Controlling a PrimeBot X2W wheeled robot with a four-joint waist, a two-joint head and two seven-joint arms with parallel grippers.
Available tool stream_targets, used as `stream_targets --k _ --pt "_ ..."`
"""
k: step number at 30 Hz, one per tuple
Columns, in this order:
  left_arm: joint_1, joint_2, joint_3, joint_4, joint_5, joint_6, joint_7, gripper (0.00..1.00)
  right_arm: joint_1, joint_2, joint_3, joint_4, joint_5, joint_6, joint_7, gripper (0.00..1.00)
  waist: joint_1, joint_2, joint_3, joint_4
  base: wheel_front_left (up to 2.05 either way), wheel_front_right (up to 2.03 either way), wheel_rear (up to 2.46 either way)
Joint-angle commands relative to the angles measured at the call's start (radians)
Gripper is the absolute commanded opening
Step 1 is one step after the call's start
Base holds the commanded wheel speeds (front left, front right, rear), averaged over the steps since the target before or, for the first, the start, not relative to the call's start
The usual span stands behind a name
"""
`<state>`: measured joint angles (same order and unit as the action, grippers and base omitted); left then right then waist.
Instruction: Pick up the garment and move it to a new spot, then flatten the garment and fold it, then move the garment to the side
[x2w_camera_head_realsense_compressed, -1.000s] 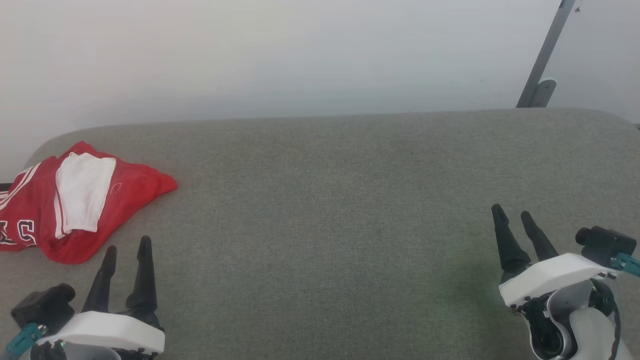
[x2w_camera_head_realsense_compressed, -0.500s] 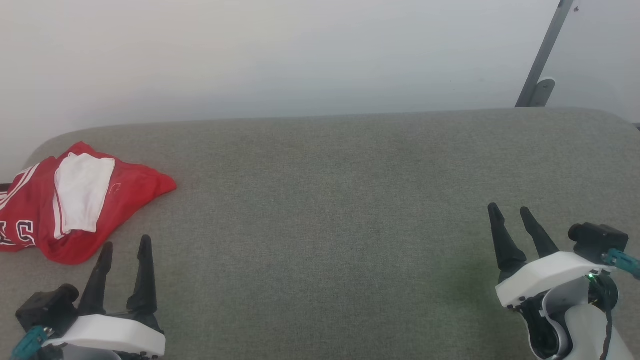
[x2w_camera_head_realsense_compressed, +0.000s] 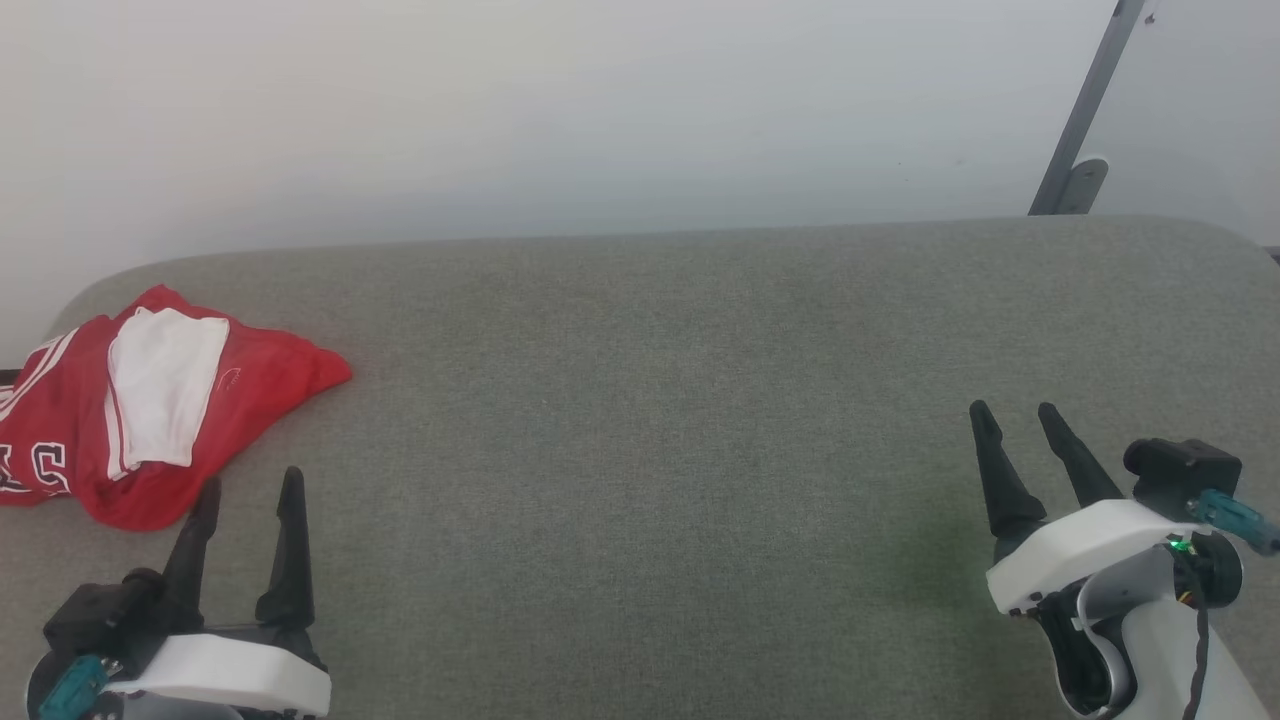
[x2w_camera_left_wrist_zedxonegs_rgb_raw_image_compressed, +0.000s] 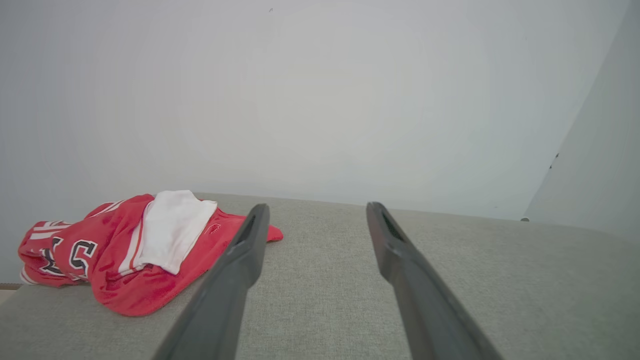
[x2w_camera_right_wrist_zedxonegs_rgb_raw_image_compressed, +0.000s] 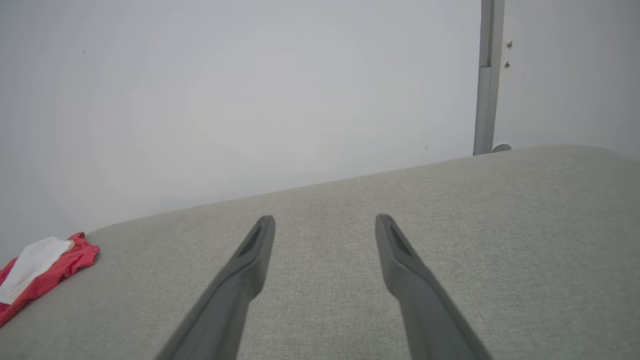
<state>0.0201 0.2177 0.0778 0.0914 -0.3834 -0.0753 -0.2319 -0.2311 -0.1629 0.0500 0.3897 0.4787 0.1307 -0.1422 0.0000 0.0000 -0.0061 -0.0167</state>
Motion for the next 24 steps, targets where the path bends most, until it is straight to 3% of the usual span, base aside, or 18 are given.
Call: stream_targets --k 1,15,24 --pt "0.011 0.004 0.006 -0.009 0.025 -0.007 -0.012 1.0 -0.017 -0.004 0.001 0.001 -0.024 0.0 -0.012 1.0 0.0 0.0 0.0 0.0 0.0 0.0 0.0" --pt "0.017 0.007 0.011 -0.007 0.105 -0.016 -0.035 1.0 -0.023 -0.01 0.007 0.011 -0.101 0.0 -0.031 1.0 0.0 0.0 -0.003 -0.003 0.0 0.0 0.0" --pt "0.015 -0.002 0.019 0.0 0.09 -0.023 -0.034 1.0 -0.021 -0.009 0.005 0.011 -0.102 0.0 -0.034 1.0 0.0 0.0 -0.004 -0.004 0.0 0.0 0.0"
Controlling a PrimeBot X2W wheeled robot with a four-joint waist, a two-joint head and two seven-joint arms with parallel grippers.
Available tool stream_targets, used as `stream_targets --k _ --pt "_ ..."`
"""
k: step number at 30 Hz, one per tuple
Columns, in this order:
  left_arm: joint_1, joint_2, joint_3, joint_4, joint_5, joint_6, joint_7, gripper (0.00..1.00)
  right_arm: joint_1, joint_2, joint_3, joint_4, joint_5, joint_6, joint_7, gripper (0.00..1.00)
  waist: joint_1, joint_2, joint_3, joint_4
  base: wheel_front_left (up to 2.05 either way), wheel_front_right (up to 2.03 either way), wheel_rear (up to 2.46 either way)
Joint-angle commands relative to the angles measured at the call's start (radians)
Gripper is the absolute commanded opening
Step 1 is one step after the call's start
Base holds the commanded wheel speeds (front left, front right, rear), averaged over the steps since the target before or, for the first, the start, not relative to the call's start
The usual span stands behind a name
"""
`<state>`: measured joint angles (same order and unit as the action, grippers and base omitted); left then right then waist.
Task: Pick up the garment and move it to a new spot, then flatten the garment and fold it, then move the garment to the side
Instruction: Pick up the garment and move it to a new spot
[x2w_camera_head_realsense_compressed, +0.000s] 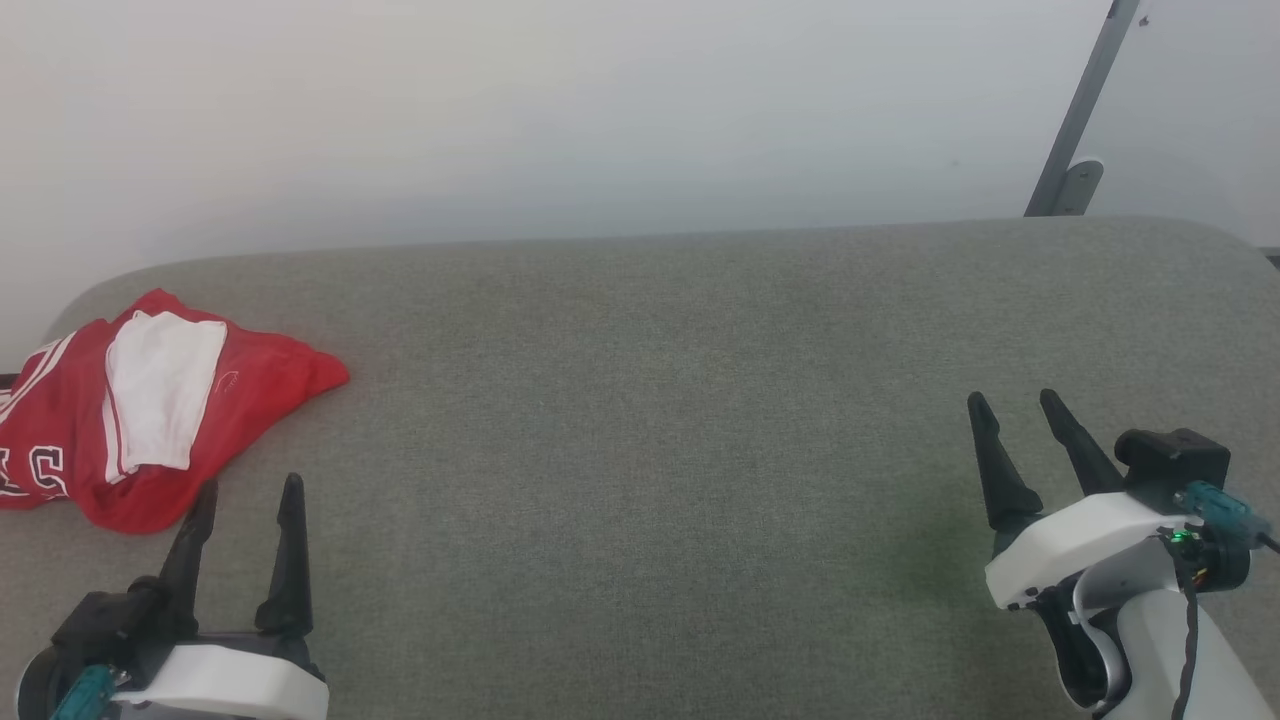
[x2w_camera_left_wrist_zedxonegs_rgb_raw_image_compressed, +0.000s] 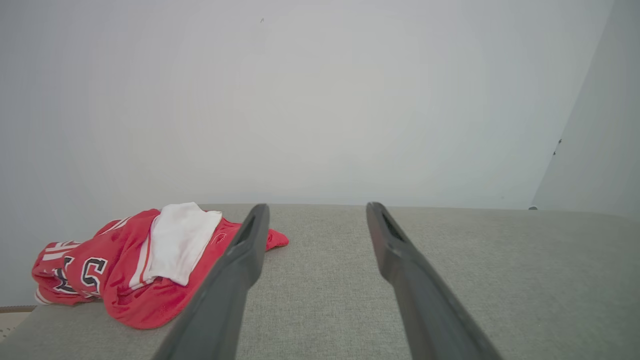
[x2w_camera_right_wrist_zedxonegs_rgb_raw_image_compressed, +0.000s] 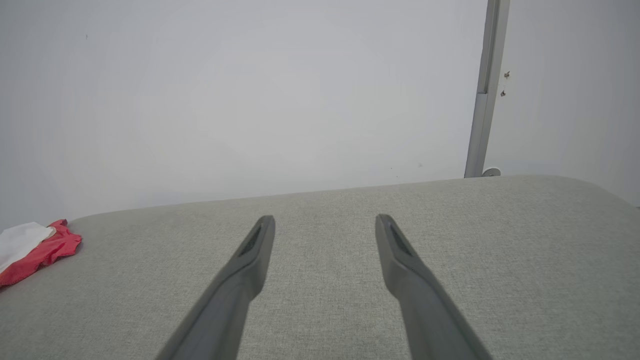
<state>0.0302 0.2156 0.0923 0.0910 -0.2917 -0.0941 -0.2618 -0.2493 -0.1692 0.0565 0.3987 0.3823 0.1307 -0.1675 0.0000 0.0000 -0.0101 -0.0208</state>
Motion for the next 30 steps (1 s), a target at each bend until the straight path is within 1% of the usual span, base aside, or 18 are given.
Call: stream_targets --k 1,7,12,15,16,24,29,30 --pt "0.004 -0.001 0.004 0.003 -0.005 -0.006 -0.004 1.0 -0.003 -0.003 -0.003 0.002 -0.006 0.0 -0.01 1.0 0.0 0.0 0.0 0.0 0.0 0.0 0.0" --pt "-0.002 -0.004 0.008 0.014 -0.015 -0.007 -0.004 1.0 0.006 -0.005 -0.007 -0.002 -0.003 0.0 -0.01 1.0 0.0 0.0 -0.005 0.009 0.0 0.0 0.0" --pt "-0.013 -0.003 0.02 0.036 -0.029 0.003 -0.001 1.0 0.016 -0.002 0.016 -0.015 0.028 0.0 0.001 1.0 0.0 0.0 -0.017 0.051 0.0 0.0 0.0" --pt "-0.019 -0.002 0.031 0.045 -0.044 0.011 0.004 1.0 0.021 -0.005 0.033 -0.022 0.039 0.0 0.005 1.0 0.0 0.0 -0.029 0.089 0.0 0.0 0.0" --pt "-0.021 0.004 0.036 0.046 -0.049 0.013 0.008 1.0 0.025 -0.009 0.047 -0.023 0.039 0.0 0.007 1.0 0.0 0.0 -0.037 0.121 0.0 0.0 0.0" --pt "0.008 0.023 0.066 0.035 -0.063 0.036 0.035 1.0 0.023 -0.007 0.108 -0.019 0.054 0.0 0.018 1.0 0.0 0.0 -0.067 0.251 0.0 0.0 0.0" --pt "0.031 0.032 0.084 0.017 -0.072 0.055 0.058 1.0 0.012 -0.003 0.159 -0.014 0.063 0.0 0.023 1.0 0.0 0.0 -0.082 0.325 0.0 0.0 0.0" --pt "0.031 0.032 0.084 0.017 -0.072 0.055 0.058 1.0 0.012 -0.003 0.159 -0.014 0.063 0.0 0.023 1.0 0.0 0.0 -0.082 0.325 0.0 0.0 0.0"
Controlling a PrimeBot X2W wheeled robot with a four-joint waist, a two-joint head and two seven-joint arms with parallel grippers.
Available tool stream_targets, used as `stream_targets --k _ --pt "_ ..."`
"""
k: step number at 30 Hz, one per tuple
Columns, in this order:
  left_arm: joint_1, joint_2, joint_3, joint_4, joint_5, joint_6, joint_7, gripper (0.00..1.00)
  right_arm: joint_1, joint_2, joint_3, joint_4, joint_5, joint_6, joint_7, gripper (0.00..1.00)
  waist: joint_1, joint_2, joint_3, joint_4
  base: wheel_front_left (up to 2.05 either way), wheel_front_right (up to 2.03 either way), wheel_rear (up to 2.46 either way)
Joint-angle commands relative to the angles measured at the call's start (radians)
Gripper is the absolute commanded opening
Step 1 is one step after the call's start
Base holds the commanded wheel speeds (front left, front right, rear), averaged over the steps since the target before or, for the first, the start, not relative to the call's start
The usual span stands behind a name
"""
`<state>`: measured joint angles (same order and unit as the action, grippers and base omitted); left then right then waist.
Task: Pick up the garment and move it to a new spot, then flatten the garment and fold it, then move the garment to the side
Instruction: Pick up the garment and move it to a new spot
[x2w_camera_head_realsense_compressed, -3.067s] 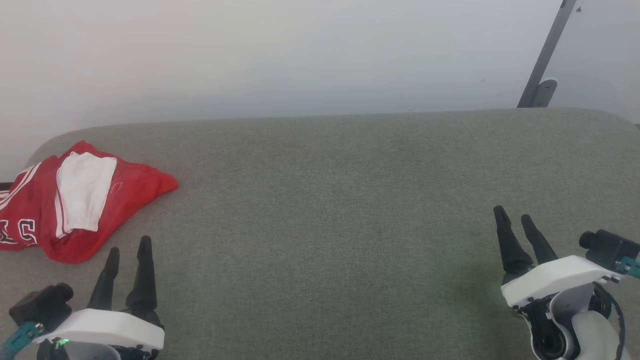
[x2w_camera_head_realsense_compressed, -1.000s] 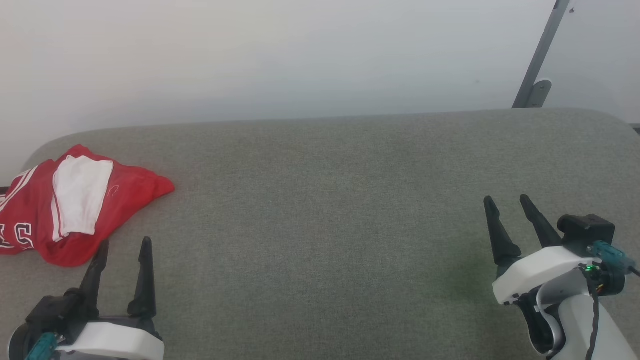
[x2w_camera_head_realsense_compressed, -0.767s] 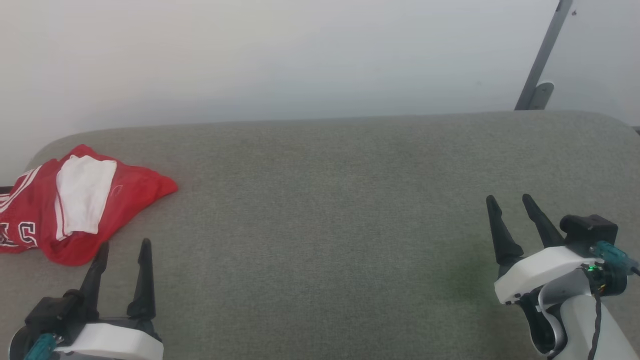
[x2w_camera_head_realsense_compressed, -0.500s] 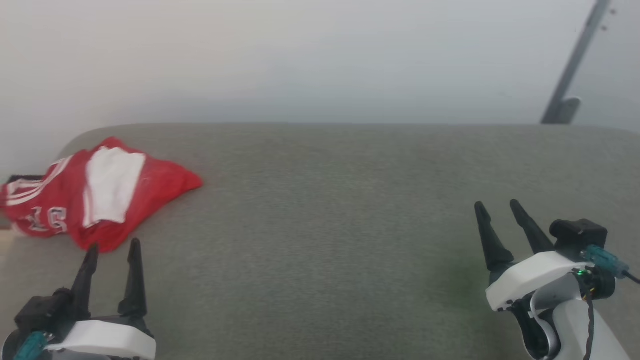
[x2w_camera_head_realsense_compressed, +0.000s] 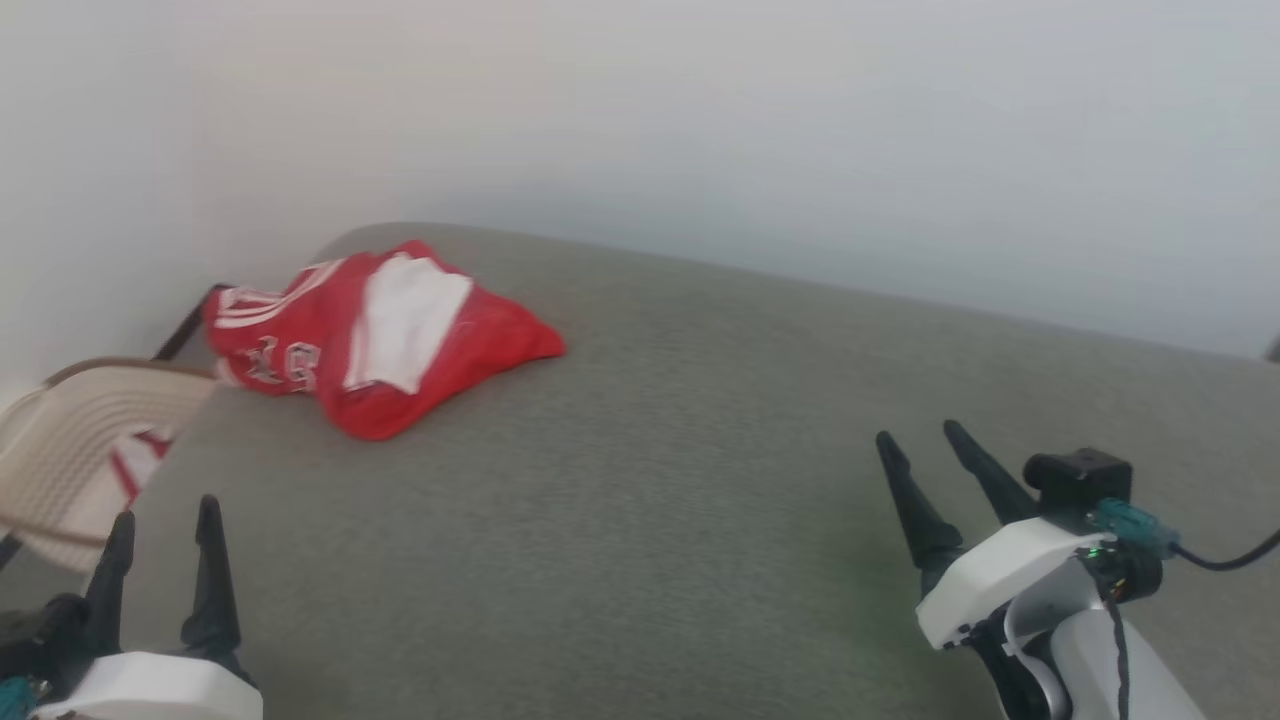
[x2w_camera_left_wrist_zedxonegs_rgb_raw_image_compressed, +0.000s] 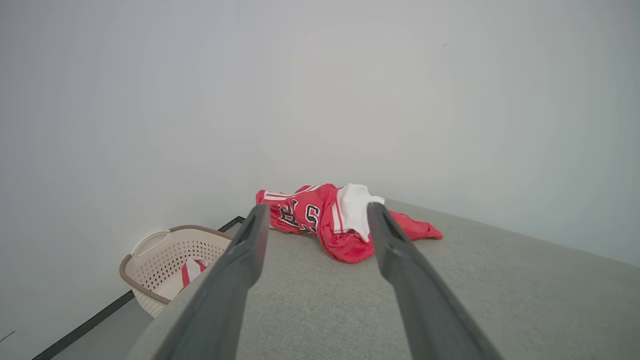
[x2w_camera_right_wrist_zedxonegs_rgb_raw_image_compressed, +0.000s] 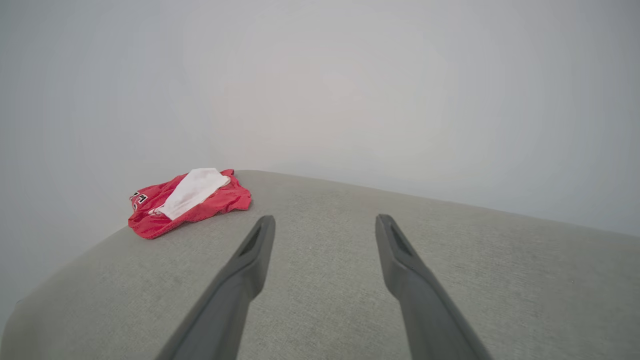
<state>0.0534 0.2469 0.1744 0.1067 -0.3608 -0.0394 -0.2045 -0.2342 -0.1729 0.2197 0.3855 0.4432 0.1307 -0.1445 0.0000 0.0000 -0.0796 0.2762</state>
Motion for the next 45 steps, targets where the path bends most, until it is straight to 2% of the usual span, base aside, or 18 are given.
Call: stream_targets --k 1,9,15,18,25,31,40,45 --pt "0.012 0.003 0.002 -0.003 -0.003 0.004 0.005 1.0 -0.005 0.001 0.004 0.0 0.005 0.0 -0.001 1.0 0.0 0.0 -0.016 0.041 0.0 0.0 0.0" --pt "0.048 0.01 0.016 -0.057 -0.014 0.026 0.039 1.0 -0.016 -0.001 0.065 0.009 0.031 0.0 -0.006 1.0 0.0 0.0 -0.03 0.134 0.0 0.0 0.0" --pt "0.066 -0.003 0.025 -0.091 -0.037 0.041 0.056 1.0 -0.034 -0.007 0.087 0.017 0.039 0.0 -0.01 1.0 0.0 0.0 -0.017 0.155 0.0 0.0 0.0" --pt "0.051 -0.002 0.025 -0.096 -0.051 0.032 0.068 1.0 -0.036 -0.011 0.09 0.019 0.041 0.0 -0.012 1.0 0.0 0.0 -0.009 0.157 0.0 0.0 0.0" --pt "-0.04 0.019 0.024 -0.075 -0.104 0.001 0.085 1.0 -0.067 -0.043 0.082 -0.01 0.022 0.0 0.011 1.0 0.0 0.0 0.068 0.102 0.0 0.0 0.0" --pt "-0.189 0.056 0.016 -0.015 -0.148 -0.032 0.109 1.0 -0.106 -0.085 0.059 -0.056 0.0 0.0 0.041 1.0 0.0 0.0 0.171 0.039 0.0 0.0 0.0" --pt "-0.48 0.162 -0.027 0.153 -0.212 -0.073 0.191 1.0 -0.158 -0.145 0.0 -0.164 -0.036 0.0 0.093 1.0 0.0 0.0 0.354 -0.036 0.0 0.0 0.0" --pt "-0.612 0.202 -0.065 0.262 -0.237 -0.084 0.24 1.0 -0.169 -0.168 -0.03 -0.214 -0.046 0.0 0.111 1.0 0.0 0.0 0.423 -0.052 0.0 0.0 0.0"
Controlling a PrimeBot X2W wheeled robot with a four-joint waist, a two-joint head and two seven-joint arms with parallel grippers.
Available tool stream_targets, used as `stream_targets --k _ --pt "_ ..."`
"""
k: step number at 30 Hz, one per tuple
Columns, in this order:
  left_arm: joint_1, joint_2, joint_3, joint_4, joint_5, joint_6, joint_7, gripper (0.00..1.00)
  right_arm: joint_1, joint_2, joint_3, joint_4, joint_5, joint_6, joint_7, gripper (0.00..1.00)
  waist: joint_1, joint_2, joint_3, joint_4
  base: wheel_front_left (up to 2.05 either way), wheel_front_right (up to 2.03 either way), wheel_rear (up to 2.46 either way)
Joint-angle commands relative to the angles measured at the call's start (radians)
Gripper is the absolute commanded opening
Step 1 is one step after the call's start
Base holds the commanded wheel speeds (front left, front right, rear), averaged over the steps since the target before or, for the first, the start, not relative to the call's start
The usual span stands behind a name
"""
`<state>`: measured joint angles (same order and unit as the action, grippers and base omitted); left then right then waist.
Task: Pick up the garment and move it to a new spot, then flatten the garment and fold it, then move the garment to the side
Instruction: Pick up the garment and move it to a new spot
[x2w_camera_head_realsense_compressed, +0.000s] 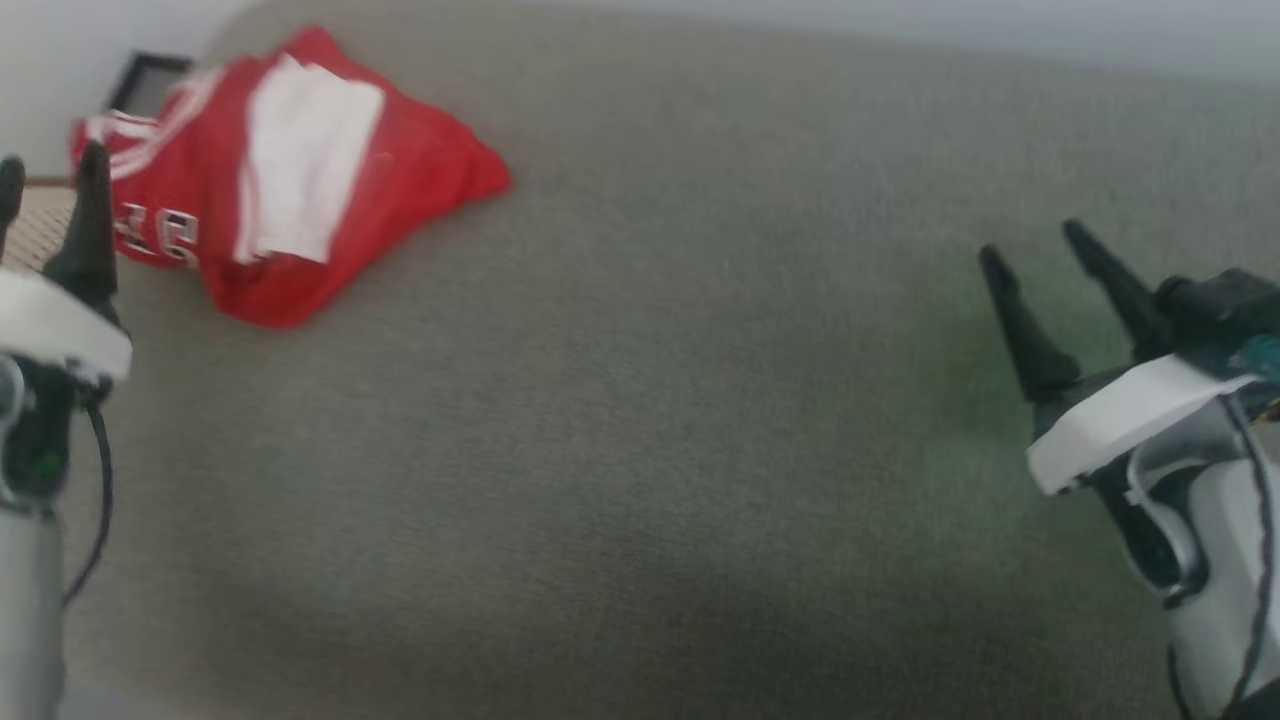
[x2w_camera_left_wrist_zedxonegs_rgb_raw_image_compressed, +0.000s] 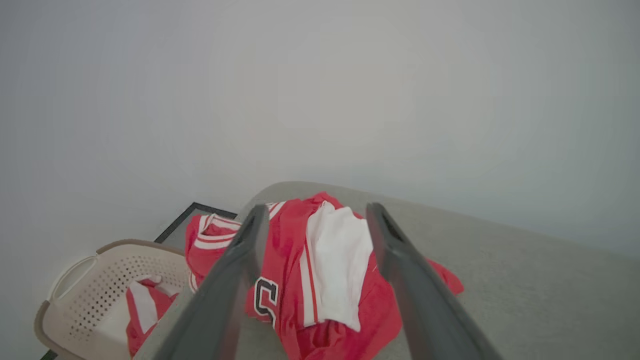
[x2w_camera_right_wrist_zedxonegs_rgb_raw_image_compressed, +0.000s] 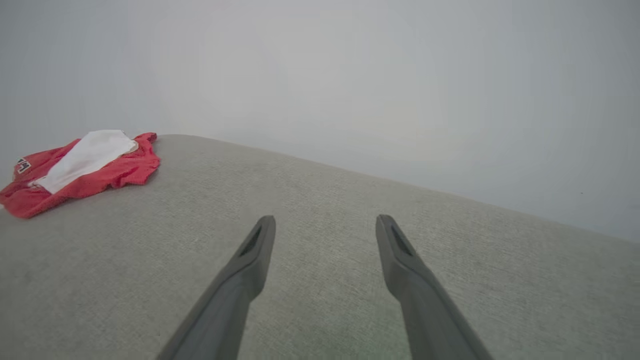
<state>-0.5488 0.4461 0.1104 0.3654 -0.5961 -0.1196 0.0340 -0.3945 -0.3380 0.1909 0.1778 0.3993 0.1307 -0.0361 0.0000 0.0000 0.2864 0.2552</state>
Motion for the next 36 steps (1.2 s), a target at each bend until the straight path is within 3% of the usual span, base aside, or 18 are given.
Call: stream_targets --k 1,9,16,23,29,30,31,32,36 --pt "-0.042 0.011 -0.011 0.032 -0.006 -0.005 0.014 1.0 -0.012 -0.005 -0.008 -0.018 -0.003 0.0 0.008 1.0 0.0 0.0 0.074 -0.034 0.0 0.0 0.0" --pt "-0.275 0.058 -0.105 0.297 -0.049 -0.009 0.159 1.0 -0.03 -0.037 -0.052 -0.117 -0.021 0.0 0.055 1.0 0.0 0.0 0.184 -0.049 0.0 0.0 0.0" --pt "-0.427 0.08 -0.174 0.518 -0.021 -0.01 0.275 1.0 -0.047 -0.066 -0.08 -0.214 -0.034 0.0 0.109 1.0 0.0 0.0 0.282 -0.07 0.0 0.0 0.0" --pt "-0.517 0.052 -0.253 0.675 -0.018 -0.011 0.36 1.0 -0.05 -0.09 -0.112 -0.303 -0.035 0.0 0.161 1.0 0.0 0.0 0.357 -0.08 0.0 0.0 0.0" --pt "-0.526 -0.007 -0.297 0.764 -0.062 -0.01 0.376 1.0 -0.044 -0.093 -0.128 -0.345 -0.037 0.0 0.191 1.0 0.0 0.0 0.382 -0.077 0.0 0.0 0.0" --pt "-0.529 -0.012 -0.303 0.775 -0.064 -0.011 0.375 0.79 -0.045 -0.092 -0.129 -0.347 -0.038 0.0 0.195 1.0 0.0 0.0 0.383 -0.076 0.0 0.0 0.0" --pt "-0.53 -0.015 -0.308 0.787 -0.069 -0.011 0.372 0.29 -0.046 -0.091 -0.13 -0.349 -0.038 0.0 0.198 1.0 0.0 0.0 0.382 -0.073 0.0 0.0 0.0" --pt "-0.53 -0.017 -0.313 0.791 -0.072 -0.011 0.36 0.0 -0.048 -0.089 -0.131 -0.349 -0.038 0.0 0.201 1.0 0.0 0.0 0.379 -0.07 0.0 0.0 0.0" --pt "-0.573 0.039 -0.323 0.791 -0.063 -0.01 0.252 0.0 -0.043 -0.08 -0.131 -0.328 -0.036 0.0 0.187 1.0 0.0 0.0 0.334 -0.051 0.0 0.0 0.0"
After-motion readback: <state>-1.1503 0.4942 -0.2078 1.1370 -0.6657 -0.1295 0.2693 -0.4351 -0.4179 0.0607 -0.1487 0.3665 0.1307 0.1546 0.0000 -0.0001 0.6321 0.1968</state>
